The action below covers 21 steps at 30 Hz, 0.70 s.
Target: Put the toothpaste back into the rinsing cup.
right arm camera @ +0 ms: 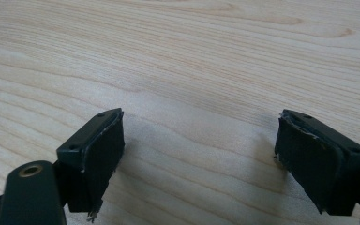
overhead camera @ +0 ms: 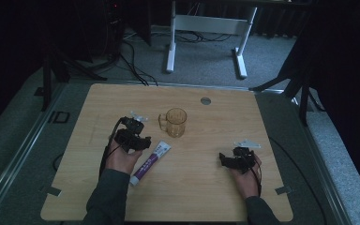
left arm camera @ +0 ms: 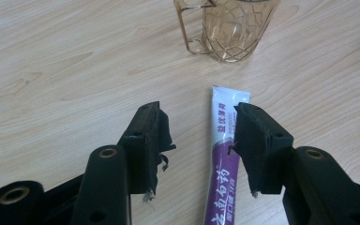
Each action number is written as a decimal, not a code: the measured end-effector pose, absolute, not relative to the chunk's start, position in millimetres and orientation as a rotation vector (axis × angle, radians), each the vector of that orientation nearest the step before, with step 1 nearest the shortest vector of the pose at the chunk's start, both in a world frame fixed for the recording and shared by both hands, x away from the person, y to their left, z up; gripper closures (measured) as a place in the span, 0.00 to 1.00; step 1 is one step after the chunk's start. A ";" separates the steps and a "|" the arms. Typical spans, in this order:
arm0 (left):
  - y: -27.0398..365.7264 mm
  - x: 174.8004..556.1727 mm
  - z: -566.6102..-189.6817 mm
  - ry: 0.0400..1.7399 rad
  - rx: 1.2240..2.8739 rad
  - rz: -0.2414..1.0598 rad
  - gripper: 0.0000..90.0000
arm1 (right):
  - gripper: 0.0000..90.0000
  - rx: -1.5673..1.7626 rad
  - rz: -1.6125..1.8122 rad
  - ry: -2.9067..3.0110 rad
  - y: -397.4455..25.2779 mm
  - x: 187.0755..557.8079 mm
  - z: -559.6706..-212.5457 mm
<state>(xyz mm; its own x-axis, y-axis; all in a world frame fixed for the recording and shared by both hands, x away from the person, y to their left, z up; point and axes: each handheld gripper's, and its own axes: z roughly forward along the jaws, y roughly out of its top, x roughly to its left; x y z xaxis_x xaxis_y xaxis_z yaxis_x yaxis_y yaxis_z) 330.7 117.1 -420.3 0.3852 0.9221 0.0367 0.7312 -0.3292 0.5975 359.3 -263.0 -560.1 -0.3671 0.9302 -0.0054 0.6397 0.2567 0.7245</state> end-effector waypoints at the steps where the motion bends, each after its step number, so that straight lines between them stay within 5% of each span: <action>1: 117.0 331.1 -420.2 1.420 2.156 0.508 0.58 | 0.18 1.425 0.895 2.099 -263.0 359.3 -560.1; 21: 109.0 340.7 -425.3 1.415 2.219 0.429 0.59 | 0.18 1.425 0.895 2.098 -263.0 359.2 -560.1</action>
